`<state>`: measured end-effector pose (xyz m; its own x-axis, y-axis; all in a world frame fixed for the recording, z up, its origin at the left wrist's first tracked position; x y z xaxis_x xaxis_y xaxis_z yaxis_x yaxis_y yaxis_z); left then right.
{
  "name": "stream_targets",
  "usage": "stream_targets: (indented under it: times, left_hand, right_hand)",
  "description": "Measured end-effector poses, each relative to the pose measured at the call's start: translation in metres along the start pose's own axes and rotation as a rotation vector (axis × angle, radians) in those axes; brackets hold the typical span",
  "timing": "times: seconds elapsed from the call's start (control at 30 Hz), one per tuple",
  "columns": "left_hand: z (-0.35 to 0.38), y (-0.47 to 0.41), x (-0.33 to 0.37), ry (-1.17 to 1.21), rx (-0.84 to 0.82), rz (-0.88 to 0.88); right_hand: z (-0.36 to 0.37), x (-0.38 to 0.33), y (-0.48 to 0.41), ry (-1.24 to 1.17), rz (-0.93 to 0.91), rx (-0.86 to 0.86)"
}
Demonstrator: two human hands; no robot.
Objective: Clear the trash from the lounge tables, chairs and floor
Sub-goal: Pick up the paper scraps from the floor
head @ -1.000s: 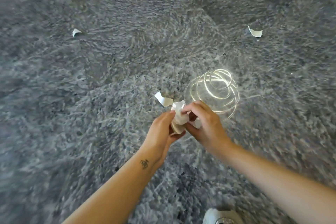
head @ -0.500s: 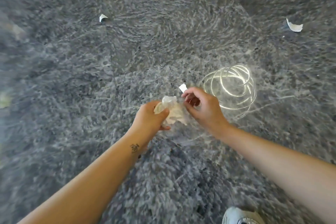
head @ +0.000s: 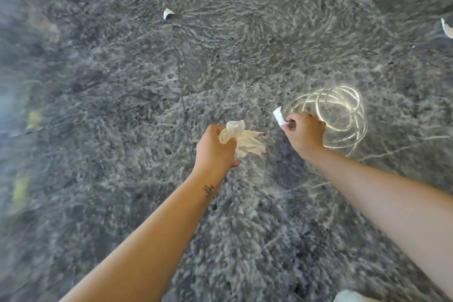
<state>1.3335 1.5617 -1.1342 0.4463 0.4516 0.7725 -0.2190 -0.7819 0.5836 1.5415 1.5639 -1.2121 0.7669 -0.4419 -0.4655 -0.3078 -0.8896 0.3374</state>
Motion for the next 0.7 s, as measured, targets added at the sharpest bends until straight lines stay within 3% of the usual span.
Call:
stream_targets:
  times: [0.2, 0.4, 0.7]
  left_hand:
    - [-0.008, 0.003, 0.004, -0.026, 0.045, 0.007]
    - [0.004, 0.012, 0.01, 0.03, 0.025, 0.06]
    - [0.014, 0.023, 0.022, 0.25, -0.039, 0.053]
  right_hand:
    - [-0.039, -0.054, 0.057, -0.461, -0.336, 0.202]
    - [-0.042, -0.083, 0.101, -0.361, -0.613, 0.224]
    - [-0.03, -0.085, 0.113, -0.376, -0.612, 0.102]
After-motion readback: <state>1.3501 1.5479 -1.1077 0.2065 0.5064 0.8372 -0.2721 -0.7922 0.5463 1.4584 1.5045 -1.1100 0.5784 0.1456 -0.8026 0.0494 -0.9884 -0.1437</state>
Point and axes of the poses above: each hand's wrist, its own y-axis away from the middle knuckle, its own z-axis out of the palm, x = y × z, the point moved 4 cm from there along -y, towards the middle knuckle, and after that the axes turned 13 degrees about -x, right-handed, at the moved point
